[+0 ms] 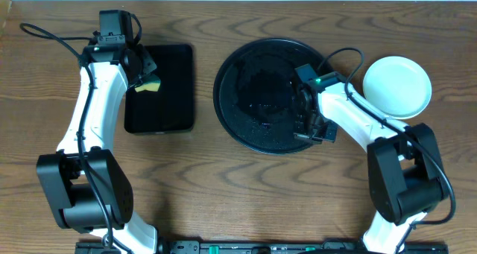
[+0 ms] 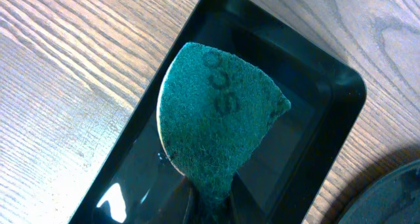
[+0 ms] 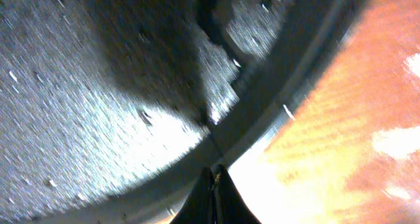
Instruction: Clean dirty plates on tray and stack at the side
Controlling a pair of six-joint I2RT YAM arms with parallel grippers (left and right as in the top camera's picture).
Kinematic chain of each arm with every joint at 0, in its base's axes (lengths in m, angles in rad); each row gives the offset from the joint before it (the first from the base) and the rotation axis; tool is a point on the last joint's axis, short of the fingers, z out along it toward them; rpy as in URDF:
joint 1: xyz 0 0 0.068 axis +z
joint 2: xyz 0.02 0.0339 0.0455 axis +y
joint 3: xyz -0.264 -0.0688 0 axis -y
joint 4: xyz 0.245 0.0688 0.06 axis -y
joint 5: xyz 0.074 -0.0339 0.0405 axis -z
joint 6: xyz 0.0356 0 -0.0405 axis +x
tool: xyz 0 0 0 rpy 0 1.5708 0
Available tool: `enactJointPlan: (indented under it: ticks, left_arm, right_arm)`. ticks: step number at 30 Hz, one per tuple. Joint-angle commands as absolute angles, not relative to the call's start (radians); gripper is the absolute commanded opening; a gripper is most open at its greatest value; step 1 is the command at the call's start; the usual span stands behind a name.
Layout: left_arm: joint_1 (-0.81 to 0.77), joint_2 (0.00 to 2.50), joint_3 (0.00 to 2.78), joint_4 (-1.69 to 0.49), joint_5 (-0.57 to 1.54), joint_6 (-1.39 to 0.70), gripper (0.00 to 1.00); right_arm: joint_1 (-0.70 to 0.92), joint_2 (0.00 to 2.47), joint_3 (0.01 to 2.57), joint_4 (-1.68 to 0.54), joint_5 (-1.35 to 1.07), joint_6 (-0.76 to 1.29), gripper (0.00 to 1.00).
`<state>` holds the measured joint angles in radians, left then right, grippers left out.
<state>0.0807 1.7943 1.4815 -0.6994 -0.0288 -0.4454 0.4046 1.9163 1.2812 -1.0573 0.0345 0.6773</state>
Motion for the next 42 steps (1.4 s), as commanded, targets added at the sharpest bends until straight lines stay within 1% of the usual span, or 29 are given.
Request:
enactJointPlan:
  ticks: [1,5,9,11,12,17,21,22,25,26,27,29,30,34,42]
  left_arm:
    - [0.082,1.804,1.477,-0.699,-0.033,-0.451,0.08]
    - [0.082,1.804,1.476,-0.699,-0.033,-0.450,0.08]
    - [0.082,1.804,1.476,-0.695,-0.033,-0.450,0.08]
    - [0.082,1.804,1.476,-0.695,-0.033,-0.447,0.08]
    - [0.082,1.804,1.477,-0.695,-0.033,-0.446,0.08]
    - [0.082,1.809,1.476,-0.686,-0.030,-0.446,0.08]
    - [0.082,1.855,1.476,-0.630,0.103,-0.354,0.09]
    - [0.082,1.875,1.476,-0.616,0.129,-0.348,0.12]
    - [0.082,1.925,1.476,-0.600,0.131,-0.348,0.13]
    - [0.082,1.939,1.476,-0.600,0.131,-0.347,0.17]
    - [0.082,1.950,1.476,-0.600,0.131,-0.337,0.17]
    - [0.082,1.962,1.476,-0.600,0.131,-0.311,0.30]
    - [0.082,1.964,1.476,-0.600,0.132,-0.303,0.34]
    - [0.082,1.964,1.476,-0.600,0.131,-0.303,0.39]
    - [0.087,1.936,1.486,-0.601,0.129,-0.273,0.52]
  right_arm:
    - [0.420,1.873,1.269,-1.055,0.064,0.694,0.01]
    - [0.420,1.821,1.269,-1.035,0.063,0.694,0.01]
    - [0.420,1.712,1.269,-1.021,0.064,0.691,0.01]
    - [0.419,1.647,1.269,-1.020,0.064,0.688,0.06]
    - [0.418,1.615,1.269,-1.020,0.064,0.682,0.07]
    - [0.418,1.454,1.269,-1.026,0.064,0.657,0.05]
    - [0.419,1.339,1.269,-1.037,0.063,0.657,0.04]
    - [0.419,1.312,1.269,-1.041,0.064,0.657,0.04]
    - [0.420,1.256,1.269,-1.058,0.064,0.654,0.05]
    - [0.420,1.242,1.269,-1.064,0.064,0.652,0.05]
    - [0.420,1.228,1.269,-1.071,0.065,0.647,0.05]
    - [0.419,1.209,1.269,-1.083,0.072,0.646,0.05]
    - [0.419,1.201,1.269,-1.087,0.076,0.645,0.06]
    - [0.420,1.195,1.269,-1.090,0.078,0.646,0.06]
    - [0.420,1.195,1.269,-1.094,0.078,0.646,0.04]
